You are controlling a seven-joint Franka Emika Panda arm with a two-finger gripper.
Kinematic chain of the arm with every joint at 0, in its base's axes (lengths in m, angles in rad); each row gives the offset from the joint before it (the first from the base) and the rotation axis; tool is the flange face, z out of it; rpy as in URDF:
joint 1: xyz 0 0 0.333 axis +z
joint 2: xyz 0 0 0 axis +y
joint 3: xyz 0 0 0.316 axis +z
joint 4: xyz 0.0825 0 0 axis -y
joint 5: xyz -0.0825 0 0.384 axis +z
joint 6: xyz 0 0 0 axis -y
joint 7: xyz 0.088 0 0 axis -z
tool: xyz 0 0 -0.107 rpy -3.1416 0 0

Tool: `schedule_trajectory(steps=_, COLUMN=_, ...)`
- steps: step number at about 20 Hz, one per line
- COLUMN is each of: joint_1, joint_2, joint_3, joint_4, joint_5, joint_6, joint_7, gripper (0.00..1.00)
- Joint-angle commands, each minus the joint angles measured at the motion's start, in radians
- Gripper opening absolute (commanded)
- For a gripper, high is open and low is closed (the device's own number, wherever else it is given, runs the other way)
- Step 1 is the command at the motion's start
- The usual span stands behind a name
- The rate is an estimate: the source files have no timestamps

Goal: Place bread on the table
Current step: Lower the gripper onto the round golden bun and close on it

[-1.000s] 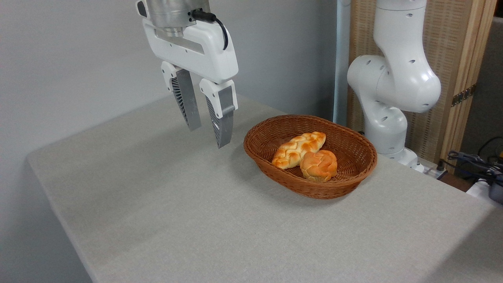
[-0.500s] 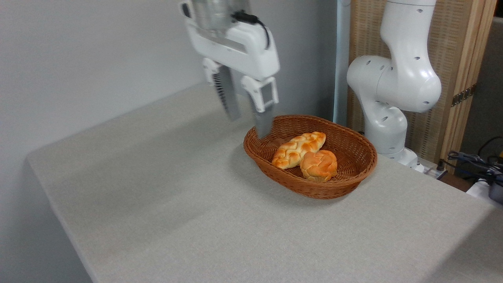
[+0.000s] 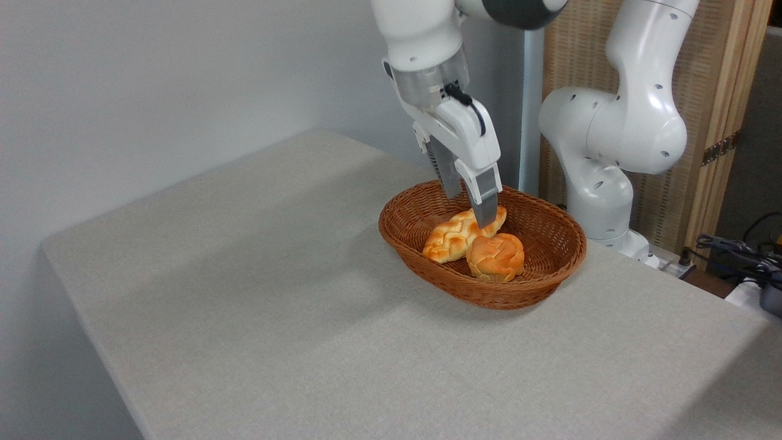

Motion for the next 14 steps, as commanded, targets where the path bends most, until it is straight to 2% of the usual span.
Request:
schedule_trajectory(steps=1, joint_1=0.014, joint_2=-0.009, joint_3=-0.006, joint_4=-0.063, joint_5=0.017, joint_6=0.054, joint_7=0.024, gripper=1.00)
schedule_trajectory(steps=4, joint_1=0.016, joint_2=-0.007, joint_3=-0.006, joint_4=-0.109, joint_5=0.084, joint_6=0.105, joint_7=0.023, gripper=1.00)
schedule_trajectory(steps=5, joint_1=0.016, joint_2=-0.004, joint_3=-0.006, joint_4=-0.121, joint_5=0.092, joint_6=0.116, joint_7=0.023, gripper=1.00)
schedule_trajectory(steps=14, joint_1=0.017, joint_2=-0.004, joint_3=-0.004, joint_4=-0.198, joint_5=0.095, joint_6=0.194, joint_7=0.018, gripper=1.00)
